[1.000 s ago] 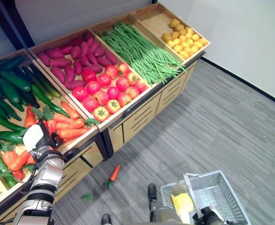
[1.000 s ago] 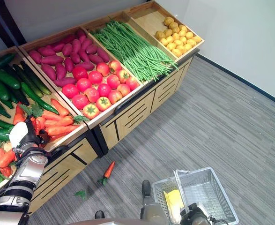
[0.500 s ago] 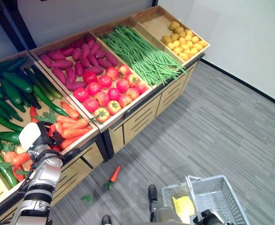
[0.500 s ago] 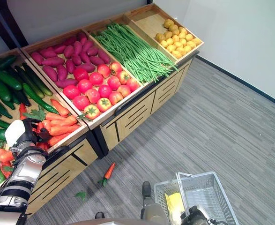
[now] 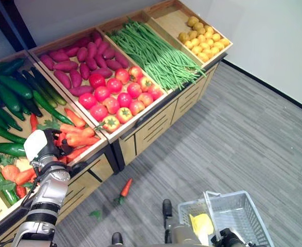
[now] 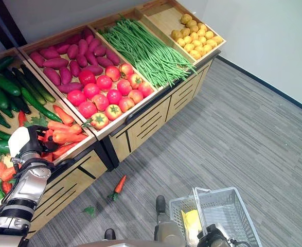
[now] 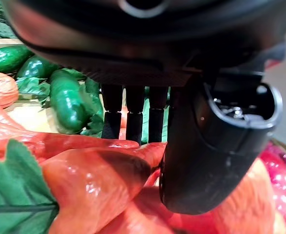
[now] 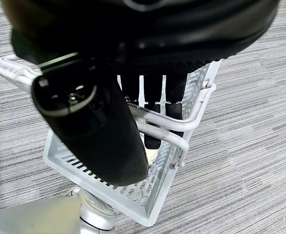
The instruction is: Get the vegetables into the basket
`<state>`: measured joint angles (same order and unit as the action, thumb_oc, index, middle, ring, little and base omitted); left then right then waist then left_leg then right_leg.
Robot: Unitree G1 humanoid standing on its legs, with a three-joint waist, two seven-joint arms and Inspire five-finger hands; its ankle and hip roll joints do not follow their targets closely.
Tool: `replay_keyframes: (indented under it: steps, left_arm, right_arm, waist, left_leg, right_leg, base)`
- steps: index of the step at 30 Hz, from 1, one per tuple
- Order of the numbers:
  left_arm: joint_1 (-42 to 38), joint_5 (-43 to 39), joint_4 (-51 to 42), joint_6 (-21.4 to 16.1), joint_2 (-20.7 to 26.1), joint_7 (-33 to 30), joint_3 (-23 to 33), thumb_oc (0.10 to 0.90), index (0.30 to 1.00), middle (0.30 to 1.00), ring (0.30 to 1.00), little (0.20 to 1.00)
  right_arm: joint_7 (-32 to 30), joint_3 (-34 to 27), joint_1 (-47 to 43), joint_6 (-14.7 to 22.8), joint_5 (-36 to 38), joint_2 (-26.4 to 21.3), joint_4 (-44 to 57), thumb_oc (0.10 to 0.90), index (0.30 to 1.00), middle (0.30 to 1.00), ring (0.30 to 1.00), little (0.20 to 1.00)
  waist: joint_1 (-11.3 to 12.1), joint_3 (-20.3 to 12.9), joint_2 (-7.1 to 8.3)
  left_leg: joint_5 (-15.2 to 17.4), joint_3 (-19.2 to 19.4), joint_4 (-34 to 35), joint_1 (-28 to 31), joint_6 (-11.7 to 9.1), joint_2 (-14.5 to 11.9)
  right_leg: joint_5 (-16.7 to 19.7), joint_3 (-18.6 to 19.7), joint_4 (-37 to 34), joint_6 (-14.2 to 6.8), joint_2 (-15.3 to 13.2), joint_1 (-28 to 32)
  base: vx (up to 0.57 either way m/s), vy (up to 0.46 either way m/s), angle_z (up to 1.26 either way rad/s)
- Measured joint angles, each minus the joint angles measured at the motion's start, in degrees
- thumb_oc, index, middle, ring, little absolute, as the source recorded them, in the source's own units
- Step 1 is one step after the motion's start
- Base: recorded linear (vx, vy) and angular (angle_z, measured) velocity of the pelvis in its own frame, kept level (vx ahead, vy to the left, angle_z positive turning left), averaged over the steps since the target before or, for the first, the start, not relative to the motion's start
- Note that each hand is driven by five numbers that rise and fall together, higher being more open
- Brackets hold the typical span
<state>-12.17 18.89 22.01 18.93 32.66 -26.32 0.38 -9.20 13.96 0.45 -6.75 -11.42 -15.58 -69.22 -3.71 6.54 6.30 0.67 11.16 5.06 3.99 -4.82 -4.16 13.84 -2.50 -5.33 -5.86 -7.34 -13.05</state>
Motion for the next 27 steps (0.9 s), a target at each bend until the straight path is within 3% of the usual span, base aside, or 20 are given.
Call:
replay_keyframes:
  steps: [19, 27]
  left_arm:
    - [-0.02, 5.87, -8.89, -0.02, 2.84, -2.61, 4.23, 0.4, 0.3, 0.3, 0.3, 0.3]
    - [2.94, 6.07, -19.5, -1.75, 1.46, -2.93, 4.51, 0.4, 0.3, 0.3, 0.3, 0.3]
  right_arm:
    - [-0.13, 0.0, -0.18, 0.74, -0.33, -0.01, -1.04, 0.4, 0.3, 0.3, 0.3, 0.3]
    - [-0.02, 0.0, -0.28, 0.74, -0.77, 0.01, -0.79, 0.4, 0.3, 0.3, 0.3, 0.3]
  waist:
    - [1.08, 0.15, 0.05]
    - [1.34, 0.22, 0.02]
  left_leg:
    - [0.0, -0.37, 0.0, -0.08, 0.0, -0.07]
    - [0.02, -1.0, 0.0, 0.83, 0.03, -0.2]
  right_leg:
    - [-0.01, -0.46, 0.0, 0.0, -0.04, 0.12]
    - [-0.09, -1.03, 0.01, -0.07, -0.12, 1.43]
  base:
    - [0.0, 0.0, 0.0]
    - [0.01, 0.002, 0.03]
